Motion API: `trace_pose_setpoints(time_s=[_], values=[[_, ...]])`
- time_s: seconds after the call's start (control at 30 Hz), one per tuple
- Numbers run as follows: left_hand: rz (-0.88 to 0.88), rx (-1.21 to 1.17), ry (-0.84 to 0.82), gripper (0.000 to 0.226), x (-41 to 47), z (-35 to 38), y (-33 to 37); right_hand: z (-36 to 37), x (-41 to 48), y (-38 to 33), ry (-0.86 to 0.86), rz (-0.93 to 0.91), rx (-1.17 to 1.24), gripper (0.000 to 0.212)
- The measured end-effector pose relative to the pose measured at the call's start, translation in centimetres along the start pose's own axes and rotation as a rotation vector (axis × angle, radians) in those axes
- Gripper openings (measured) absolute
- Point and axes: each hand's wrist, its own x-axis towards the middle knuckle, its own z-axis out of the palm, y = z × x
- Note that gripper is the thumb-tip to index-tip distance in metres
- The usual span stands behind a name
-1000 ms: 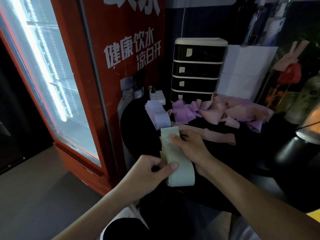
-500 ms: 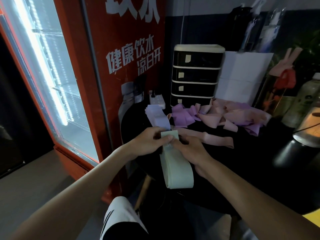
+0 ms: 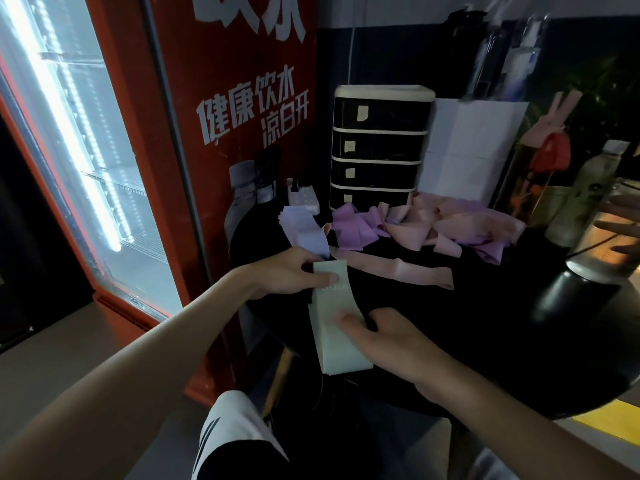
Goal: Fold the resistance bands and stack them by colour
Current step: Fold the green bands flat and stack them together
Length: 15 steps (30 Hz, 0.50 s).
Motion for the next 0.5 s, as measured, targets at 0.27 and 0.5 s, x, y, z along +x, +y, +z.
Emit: trace_pose_setpoints(time_s=[0.27, 0.5], values=[[-0.041, 0.060, -0.069, 0.033, -0.1, -0.8, 0.7, 0.3, 0.1, -0.3, -0.020, 0.029, 0.127, 0.076], [0.039, -0.129, 0.036, 0.036, -0.7, -0.2, -0.3, 0.3, -0.5, -0.6, -0.029, 0.018, 0.196, 0.061]])
